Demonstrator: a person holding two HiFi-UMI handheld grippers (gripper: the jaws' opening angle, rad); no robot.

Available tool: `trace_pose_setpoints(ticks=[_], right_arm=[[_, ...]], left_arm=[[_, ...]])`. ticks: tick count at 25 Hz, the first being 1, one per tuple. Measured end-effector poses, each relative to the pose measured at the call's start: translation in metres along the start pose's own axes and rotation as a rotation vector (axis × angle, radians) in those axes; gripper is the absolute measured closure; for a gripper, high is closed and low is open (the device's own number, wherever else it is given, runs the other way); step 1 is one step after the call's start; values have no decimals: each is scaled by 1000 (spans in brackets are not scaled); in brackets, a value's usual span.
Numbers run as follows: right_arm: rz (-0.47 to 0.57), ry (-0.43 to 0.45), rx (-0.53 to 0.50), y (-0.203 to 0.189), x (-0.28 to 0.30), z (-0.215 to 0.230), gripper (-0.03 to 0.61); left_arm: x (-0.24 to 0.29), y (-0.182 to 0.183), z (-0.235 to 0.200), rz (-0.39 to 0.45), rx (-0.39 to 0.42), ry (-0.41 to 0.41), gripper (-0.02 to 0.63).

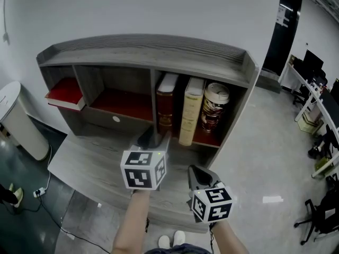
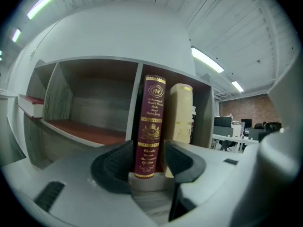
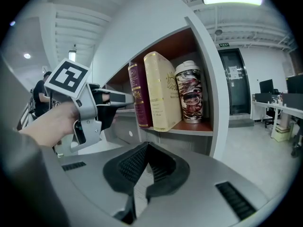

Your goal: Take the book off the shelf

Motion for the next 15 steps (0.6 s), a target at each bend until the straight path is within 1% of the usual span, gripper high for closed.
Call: trace_pose_setpoints(ticks=[2, 5, 8, 15], right_arm=[[-6, 3, -3, -1, 3, 2, 571], [-12, 5, -2, -2, 6, 5, 571], [-18, 4, 0, -3, 8, 9, 571], [-31, 2, 12, -6, 12, 16, 571]], left_arm=[[6, 6, -1, 3, 9, 0, 428], [16, 11, 1, -16, 44, 1, 402], [22, 14, 3, -27, 74, 10, 399], [35, 15, 3, -28, 87, 24, 399]])
Point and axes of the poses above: the fingertips, and each gripper's own axes: x forward along the fingers, z to its right, y out of its top, the point moved 3 cm from there along -x, backward along the fingers, and after that the axes turned 11 degrees about -y, right-handed, at the moved point
